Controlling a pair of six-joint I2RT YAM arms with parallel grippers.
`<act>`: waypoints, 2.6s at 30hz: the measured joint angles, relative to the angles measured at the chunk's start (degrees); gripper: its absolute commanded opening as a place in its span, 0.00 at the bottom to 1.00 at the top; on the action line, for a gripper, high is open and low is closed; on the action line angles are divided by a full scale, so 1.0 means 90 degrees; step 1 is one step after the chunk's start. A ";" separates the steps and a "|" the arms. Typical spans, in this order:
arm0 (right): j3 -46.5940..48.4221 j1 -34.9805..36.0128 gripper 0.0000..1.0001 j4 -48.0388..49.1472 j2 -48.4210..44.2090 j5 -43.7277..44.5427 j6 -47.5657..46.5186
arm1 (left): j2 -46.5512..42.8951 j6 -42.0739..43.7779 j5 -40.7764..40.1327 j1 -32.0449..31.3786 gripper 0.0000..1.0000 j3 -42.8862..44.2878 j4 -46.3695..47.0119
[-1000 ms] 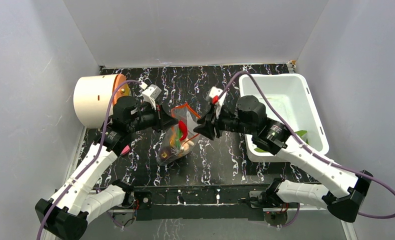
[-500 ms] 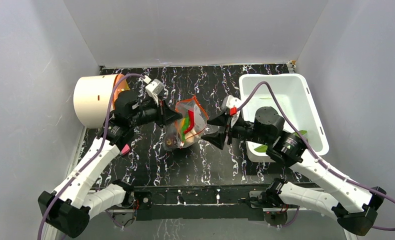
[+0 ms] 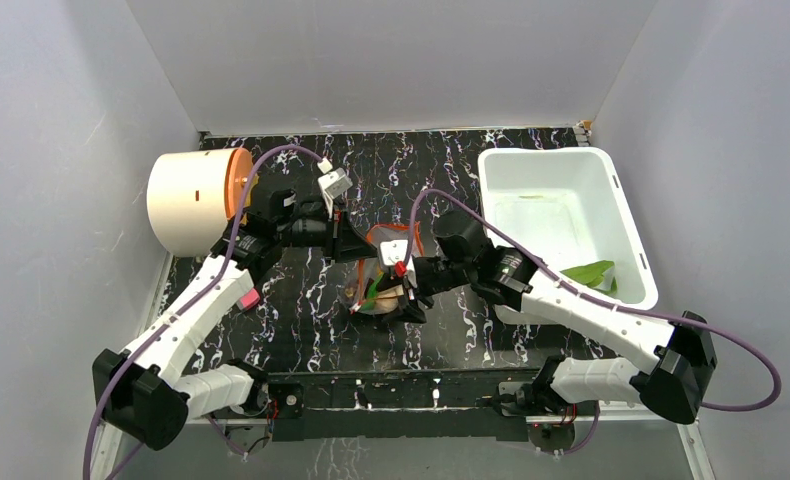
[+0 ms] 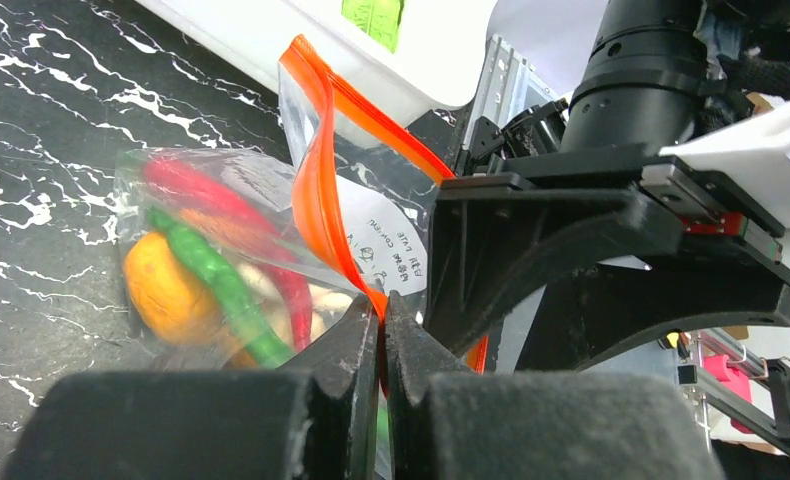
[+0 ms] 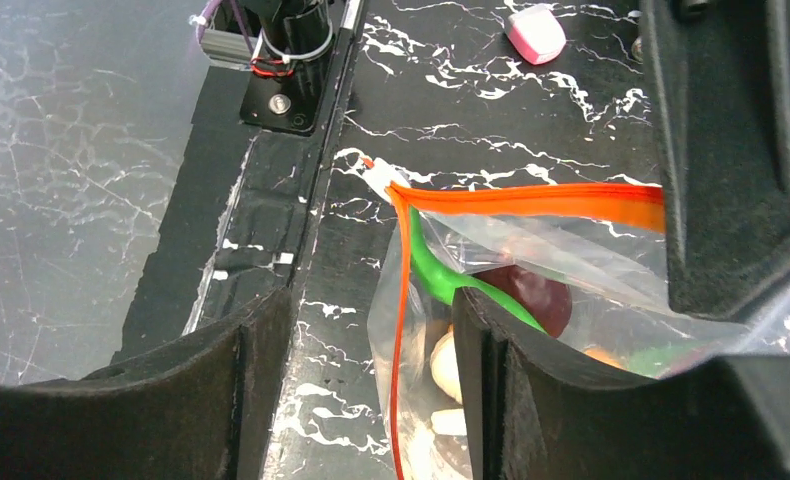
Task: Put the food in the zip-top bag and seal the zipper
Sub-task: Zip the zipper food storage bag at the center of the board.
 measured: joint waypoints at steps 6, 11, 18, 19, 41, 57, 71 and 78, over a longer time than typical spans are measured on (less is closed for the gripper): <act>0.0002 0.0102 0.18 0.0007 0.0066 0.0175 -0.0131 | 0.0136 -0.0034 0.0104 0.0000 0.05 0.0046 0.0049; -0.0015 0.0107 0.00 0.0068 0.0180 0.0561 -0.0136 | 0.0136 -0.0027 0.0102 0.0000 0.48 0.0053 0.0126; -0.0466 0.0107 0.00 0.0969 -0.0085 0.1120 0.0209 | 0.0034 0.0532 -0.0629 0.0000 0.63 0.0821 -0.0590; -0.0478 0.0107 0.00 0.1076 -0.0104 0.1158 0.0287 | -0.0036 0.0622 -0.0775 0.0000 0.63 0.0937 -0.0690; -0.0952 0.0107 0.00 0.2637 -0.0250 0.2412 0.2392 | -0.3048 0.1139 -0.1605 0.0000 0.34 -0.0741 -0.1202; -0.0967 0.0107 0.00 0.2936 -0.0245 0.2344 0.2824 | -0.2941 0.1392 -0.1350 0.0000 0.26 -0.1719 -0.0121; -0.1056 0.0107 0.00 0.3060 -0.0262 0.2132 0.2958 | -0.2584 0.1282 -0.1093 0.0000 0.40 -0.2271 0.1103; -0.1158 0.0107 0.00 0.3079 -0.0418 0.2108 0.3002 | -0.2909 0.1503 -0.1314 0.0000 0.47 -0.2273 0.0942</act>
